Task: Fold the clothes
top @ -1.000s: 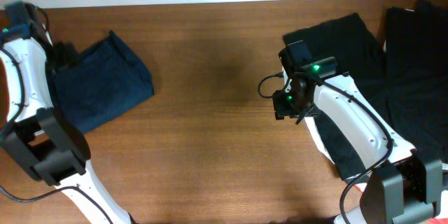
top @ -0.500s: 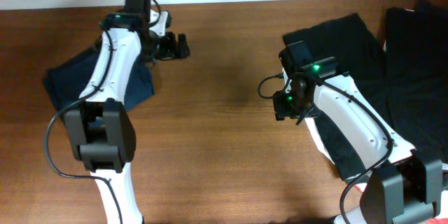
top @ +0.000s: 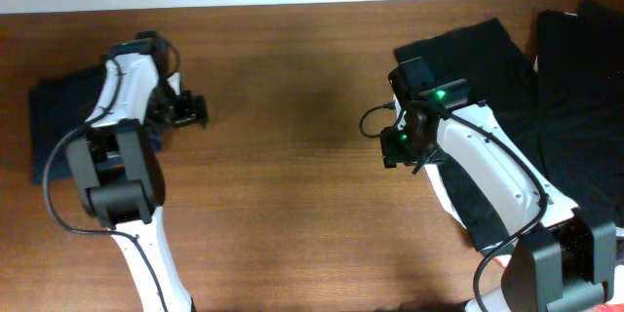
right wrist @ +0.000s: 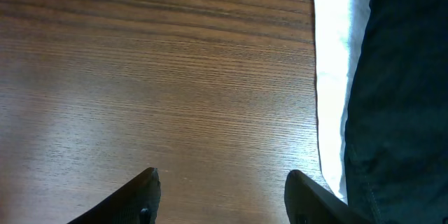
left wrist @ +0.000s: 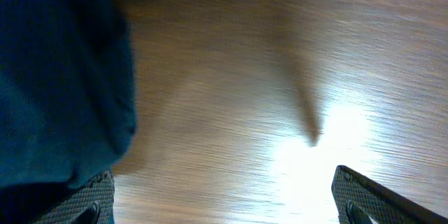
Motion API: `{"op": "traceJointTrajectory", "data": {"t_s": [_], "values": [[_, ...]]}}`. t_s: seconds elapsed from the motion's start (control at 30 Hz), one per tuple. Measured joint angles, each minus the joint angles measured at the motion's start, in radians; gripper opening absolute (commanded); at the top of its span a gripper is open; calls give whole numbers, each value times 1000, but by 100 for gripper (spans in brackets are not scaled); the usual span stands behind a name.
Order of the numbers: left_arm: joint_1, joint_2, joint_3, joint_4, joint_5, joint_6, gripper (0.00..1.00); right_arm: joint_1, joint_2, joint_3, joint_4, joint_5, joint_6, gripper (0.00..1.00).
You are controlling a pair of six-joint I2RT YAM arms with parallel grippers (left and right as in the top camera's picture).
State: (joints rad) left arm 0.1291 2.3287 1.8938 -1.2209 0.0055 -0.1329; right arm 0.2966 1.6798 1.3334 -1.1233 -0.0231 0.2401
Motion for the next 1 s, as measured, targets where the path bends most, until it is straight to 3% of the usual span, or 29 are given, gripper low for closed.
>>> {"op": "traceJointTrajectory", "data": {"t_s": [0.23, 0.47, 0.57, 0.7, 0.87, 1.0], "values": [[37, 0, 0, -50, -121, -22, 99, 0, 0, 0, 0, 0, 2, 66], [-5, -3, 0, -74, -73, -6, 99, -39, 0, 0, 43, -54, 34, 99], [-132, -37, 0, -84, -59, -2, 99, -113, 0, 0, 63, -110, 16, 99], [-294, -53, 2, -250, -40, -7, 99, -185, 2, 0, -38, -153, -17, 99], [-336, -54, 2, -420, -39, -40, 99, -203, 3, 0, -198, -160, -27, 99], [-373, -98, 2, -448, -39, -56, 99, -203, 2, -1, -241, -163, -31, 99]]}}
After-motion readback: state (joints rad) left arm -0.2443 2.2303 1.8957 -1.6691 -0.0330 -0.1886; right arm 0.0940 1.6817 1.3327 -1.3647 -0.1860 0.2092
